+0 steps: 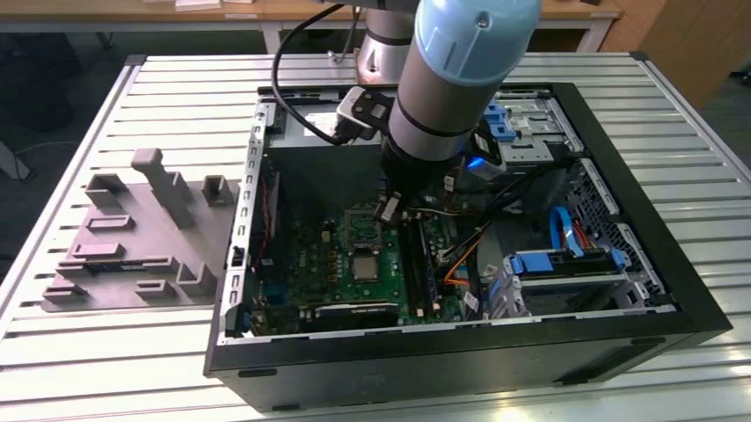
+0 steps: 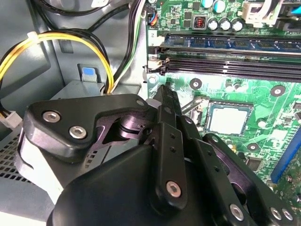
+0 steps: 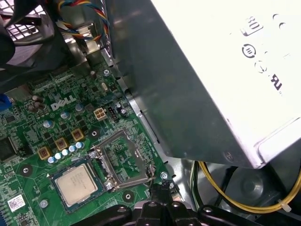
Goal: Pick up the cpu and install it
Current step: 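Close the cpu cover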
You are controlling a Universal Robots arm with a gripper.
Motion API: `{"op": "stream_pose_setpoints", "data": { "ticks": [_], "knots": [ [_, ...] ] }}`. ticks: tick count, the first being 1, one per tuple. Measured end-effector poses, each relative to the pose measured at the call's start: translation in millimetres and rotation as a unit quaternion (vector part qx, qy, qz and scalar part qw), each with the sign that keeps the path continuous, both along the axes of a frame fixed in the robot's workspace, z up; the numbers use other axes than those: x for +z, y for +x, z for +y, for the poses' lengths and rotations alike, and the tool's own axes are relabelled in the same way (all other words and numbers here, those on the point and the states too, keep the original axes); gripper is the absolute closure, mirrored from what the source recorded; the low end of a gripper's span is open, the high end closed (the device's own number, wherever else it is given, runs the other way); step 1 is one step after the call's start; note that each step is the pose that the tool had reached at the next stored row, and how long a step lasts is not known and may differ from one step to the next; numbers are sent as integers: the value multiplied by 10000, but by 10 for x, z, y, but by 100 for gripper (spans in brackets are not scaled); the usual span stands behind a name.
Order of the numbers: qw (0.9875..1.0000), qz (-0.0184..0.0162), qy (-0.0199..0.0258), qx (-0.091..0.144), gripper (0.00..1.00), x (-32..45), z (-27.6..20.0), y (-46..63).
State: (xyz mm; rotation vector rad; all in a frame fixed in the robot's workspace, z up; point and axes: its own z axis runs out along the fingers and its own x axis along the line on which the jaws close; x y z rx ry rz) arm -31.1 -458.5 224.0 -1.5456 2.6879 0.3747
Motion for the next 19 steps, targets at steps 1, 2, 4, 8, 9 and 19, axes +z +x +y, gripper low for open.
{"op": "stream_pose_setpoints", "data": {
  "ticks": [1, 2, 4, 8, 9, 19],
  "knots": [
    [10000, 0, 0, 0, 89, 5, 0, 0],
    [10000, -1, 0, 0, 89, 10, 1, -1],
    [10000, -1, 0, 0, 89, 19, 1, -1],
    [10000, -2, 1, 0, 89, 28, 2, -4],
    [10000, -3, -1, 0, 89, 30, 2, -5],
    [10000, -4, -77, 3, 89, 51, 2, -10]
  ]
}}
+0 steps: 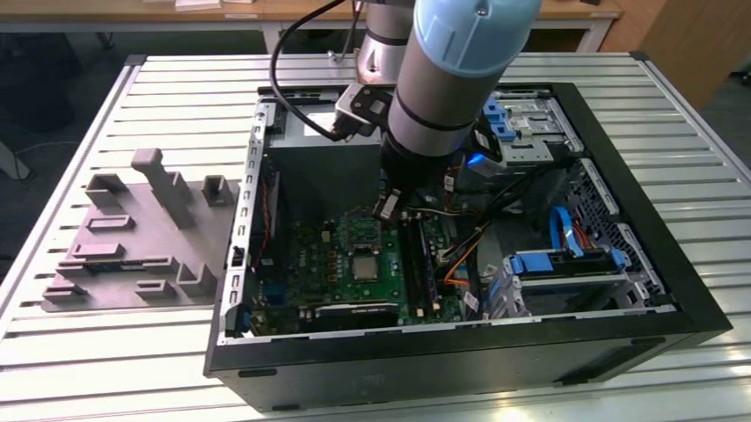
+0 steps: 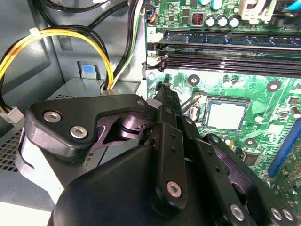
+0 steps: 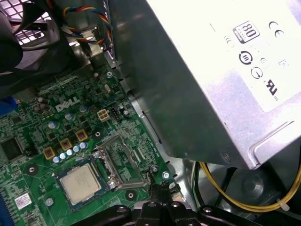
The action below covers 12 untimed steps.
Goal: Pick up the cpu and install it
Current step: 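Close the cpu cover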
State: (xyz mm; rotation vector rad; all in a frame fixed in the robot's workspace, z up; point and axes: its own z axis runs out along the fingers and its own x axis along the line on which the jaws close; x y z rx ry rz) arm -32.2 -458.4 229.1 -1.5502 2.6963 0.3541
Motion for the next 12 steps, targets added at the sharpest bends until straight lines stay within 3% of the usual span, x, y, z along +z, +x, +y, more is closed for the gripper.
{"op": "stream_pose_setpoints", "data": {
  "ticks": [3, 12],
  "knots": [
    [10000, 0, -70, 6, 89, 7, 0, -1],
    [9999, -1, -114, 75, 89, 48, 0, -13]
  ]
}}
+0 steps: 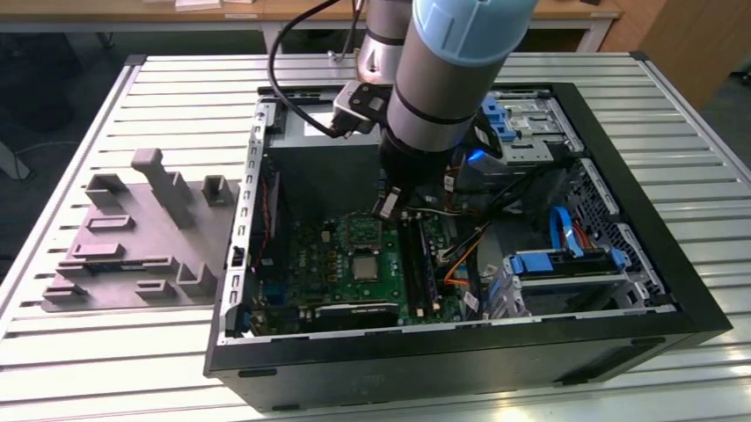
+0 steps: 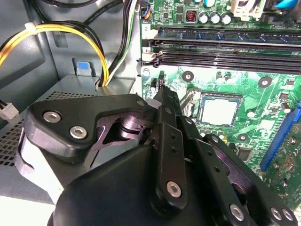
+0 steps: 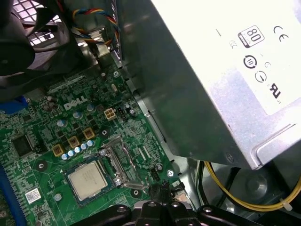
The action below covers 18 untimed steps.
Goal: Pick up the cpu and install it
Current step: 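Close the cpu cover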
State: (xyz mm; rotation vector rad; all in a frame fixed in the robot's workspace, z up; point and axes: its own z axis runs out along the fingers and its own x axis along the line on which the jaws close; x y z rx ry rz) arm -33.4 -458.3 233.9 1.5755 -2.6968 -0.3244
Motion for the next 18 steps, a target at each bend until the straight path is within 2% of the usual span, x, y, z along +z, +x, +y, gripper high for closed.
{"op": "stream_pose_setpoints", "data": {
  "ticks": [6, 18],
  "knots": [
    [9999, -2, -5, 124, 89, 9, 1, -7],
    [9998, -15, -5, 183, 89, 53, 1, -19]
  ]
}}
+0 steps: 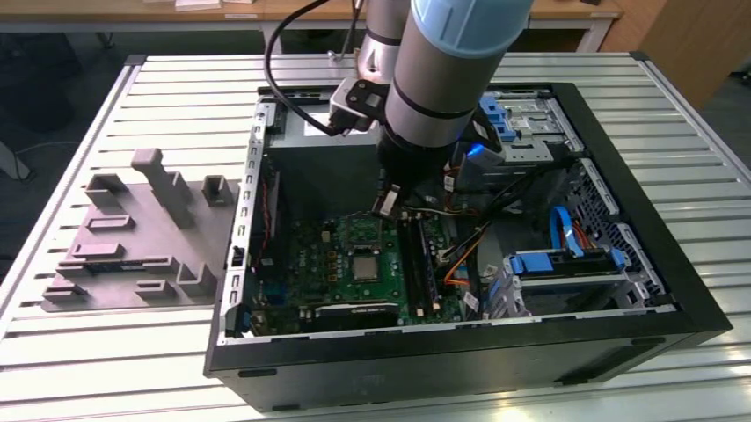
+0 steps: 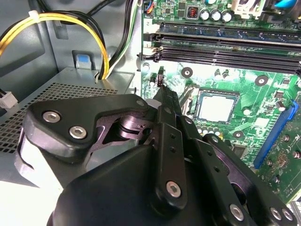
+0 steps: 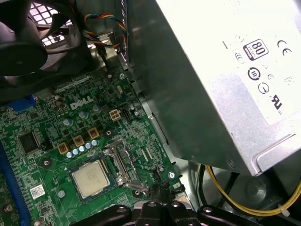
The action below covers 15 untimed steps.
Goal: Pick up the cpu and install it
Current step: 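Close the cpu cover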
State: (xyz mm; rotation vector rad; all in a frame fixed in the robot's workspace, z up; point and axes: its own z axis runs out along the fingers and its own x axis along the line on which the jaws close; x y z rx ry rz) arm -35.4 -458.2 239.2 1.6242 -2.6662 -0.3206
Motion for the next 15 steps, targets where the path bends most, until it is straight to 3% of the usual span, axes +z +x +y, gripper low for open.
{"op": "stream_pose_setpoints", "data": {
  "ticks": [15],
  "knots": [
    [10000, 25, 2, 3, 89, 9, 2, -2]
  ]
}}
